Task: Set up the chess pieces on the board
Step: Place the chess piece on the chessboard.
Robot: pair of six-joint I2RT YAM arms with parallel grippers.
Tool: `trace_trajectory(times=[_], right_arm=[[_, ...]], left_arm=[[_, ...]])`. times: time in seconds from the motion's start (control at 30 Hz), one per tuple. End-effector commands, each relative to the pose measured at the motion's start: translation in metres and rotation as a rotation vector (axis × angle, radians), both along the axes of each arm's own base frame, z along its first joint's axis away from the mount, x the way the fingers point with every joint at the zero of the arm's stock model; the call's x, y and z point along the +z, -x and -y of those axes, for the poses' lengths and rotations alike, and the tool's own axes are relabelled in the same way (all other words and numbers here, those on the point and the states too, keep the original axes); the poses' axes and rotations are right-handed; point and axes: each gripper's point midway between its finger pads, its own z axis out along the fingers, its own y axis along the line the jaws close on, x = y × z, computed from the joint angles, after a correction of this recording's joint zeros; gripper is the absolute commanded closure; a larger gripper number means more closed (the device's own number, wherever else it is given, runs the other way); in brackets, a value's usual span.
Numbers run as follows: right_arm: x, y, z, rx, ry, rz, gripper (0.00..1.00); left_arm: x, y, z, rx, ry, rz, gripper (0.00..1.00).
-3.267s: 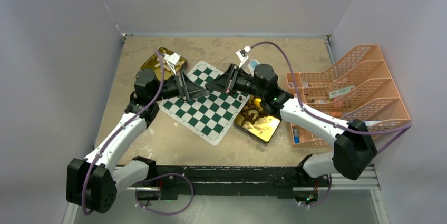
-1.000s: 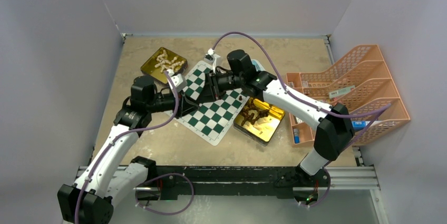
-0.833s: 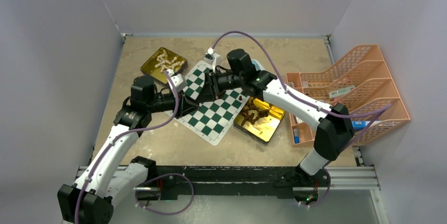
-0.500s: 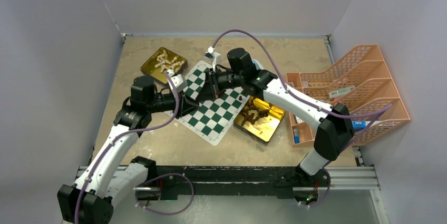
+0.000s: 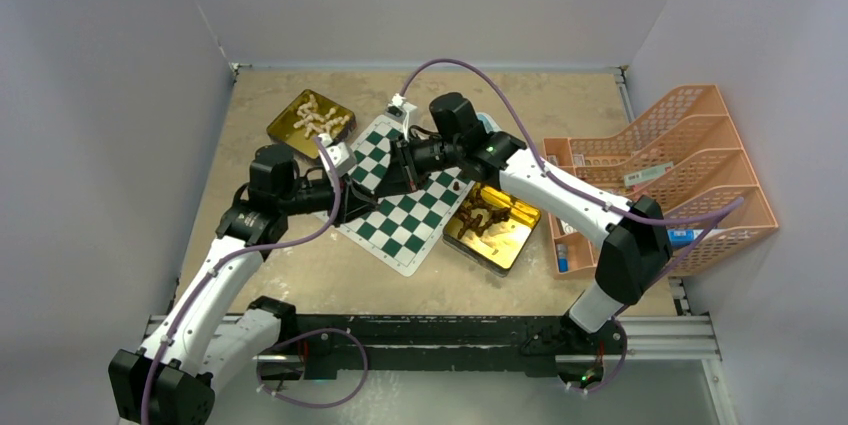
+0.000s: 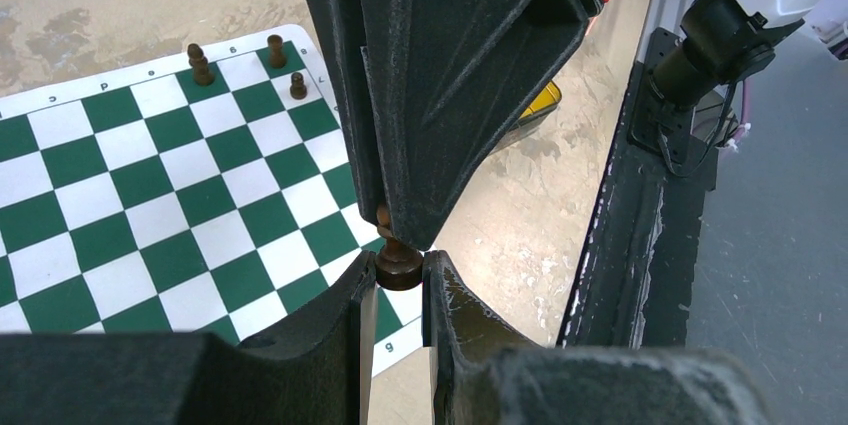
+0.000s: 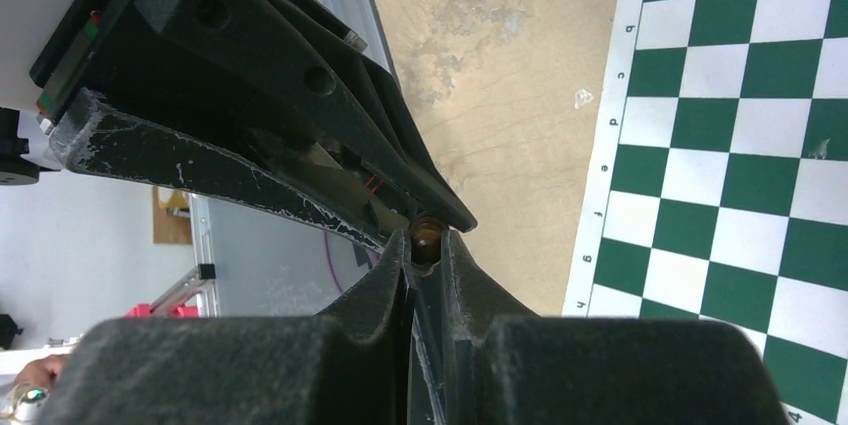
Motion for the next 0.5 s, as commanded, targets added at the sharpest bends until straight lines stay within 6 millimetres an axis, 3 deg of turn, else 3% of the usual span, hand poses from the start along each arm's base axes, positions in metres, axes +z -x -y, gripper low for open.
trace_trajectory(times=[0.0, 0.07, 0.23, 0.47], right_arm=[[0.022, 0.007, -0.003, 0.046, -0.041, 0.028, 0.99], [0.024, 0.006, -0.004, 0.042, -0.048, 0.027, 1.00], [0.017, -0.016, 0.001, -0.082, 0.014, 0.082, 0.99], [0.023, -0.061, 0.024, -0.370, 0.089, 0.222, 0.97]], left_arm=[[0.009, -0.006, 0.001, -0.004, 0.004, 0.066, 1.00], [0.008, -0.008, 0.000, 0.009, 0.003, 0.058, 1.00], [0.005, -0.018, -0.007, 0.111, -0.013, 0.005, 0.65], [0.003, -0.037, -0.020, 0.321, 0.001, -0.131, 0.37]])
